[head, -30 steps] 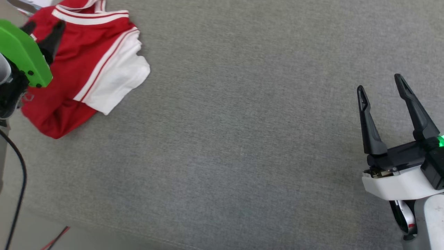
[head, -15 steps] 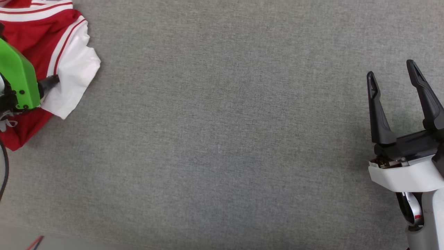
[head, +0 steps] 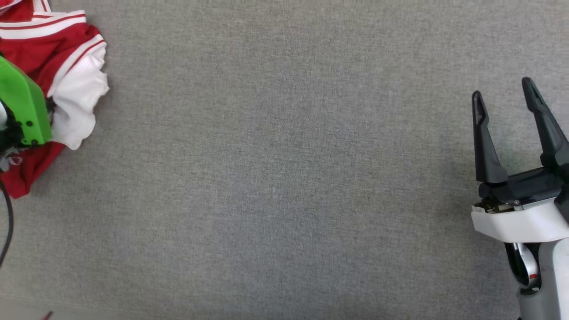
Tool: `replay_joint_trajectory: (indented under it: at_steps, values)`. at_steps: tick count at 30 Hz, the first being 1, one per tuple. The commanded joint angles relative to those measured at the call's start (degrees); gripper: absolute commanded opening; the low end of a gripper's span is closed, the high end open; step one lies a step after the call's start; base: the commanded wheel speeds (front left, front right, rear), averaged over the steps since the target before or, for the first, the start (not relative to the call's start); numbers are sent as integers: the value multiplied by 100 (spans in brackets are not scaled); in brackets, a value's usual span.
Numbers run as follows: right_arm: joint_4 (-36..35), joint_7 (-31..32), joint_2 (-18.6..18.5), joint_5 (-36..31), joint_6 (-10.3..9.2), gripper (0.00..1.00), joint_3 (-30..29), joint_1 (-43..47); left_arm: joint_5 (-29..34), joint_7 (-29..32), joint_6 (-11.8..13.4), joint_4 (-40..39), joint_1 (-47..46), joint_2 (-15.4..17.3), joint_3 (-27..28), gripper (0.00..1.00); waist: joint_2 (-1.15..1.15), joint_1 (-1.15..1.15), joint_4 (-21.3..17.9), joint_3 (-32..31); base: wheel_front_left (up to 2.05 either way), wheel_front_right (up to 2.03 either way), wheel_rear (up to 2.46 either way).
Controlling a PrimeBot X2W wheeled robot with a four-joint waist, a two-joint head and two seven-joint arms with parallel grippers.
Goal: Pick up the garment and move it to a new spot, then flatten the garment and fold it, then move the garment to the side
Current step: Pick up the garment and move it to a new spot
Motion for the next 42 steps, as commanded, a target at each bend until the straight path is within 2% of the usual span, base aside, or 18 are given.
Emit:
replay_joint_trajectory:
  at_steps: [1,5,11,17,20,25,30,35,42]
  values:
    - [32,-34,44,55,-4,100,5,51,-70,-129,-24,-140,210,-122,-165,0,0,0,28,-320,0,0,0]
    - [121,-34,187,99,-4,100,-9,202,-122,-497,-24,-785,359,181,-388,0,0,0,-7,-770,0,0,0]
    - [212,-34,395,156,-4,100,-121,473,-300,-721,-24,-2061,814,564,-740,0,0,0,-101,-1327,0,0,0]
    - [261,-34,528,179,-4,100,-177,662,-305,-767,-23,-3224,1108,670,-949,0,0,0,-289,-1666,0,0,0]
    - [254,-34,576,188,-4,100,-209,685,-272,-748,-9,-3717,1098,563,-1023,0,0,0,-431,-1735,0,0,0]
    - [234,-34,642,212,-4,100,-272,630,-99,-583,-6,-4364,837,80,-1331,0,0,0,-770,-1694,0,0,0]
    - [202,-34,687,231,-4,100,-293,464,173,-464,-18,-4373,291,-579,-1807,0,0,0,-1172,-1465,0,0,0]
    - [187,-34,713,262,-4,100,-321,262,202,-564,-22,-3991,-510,-1408,-2494,0,0,0,-1592,-1147,0,0,0]
    - [114,-34,725,335,-4,100,-405,84,196,-1239,-23,-2800,-1453,-2247,-3374,0,0,0,-2009,-707,0,0,0]
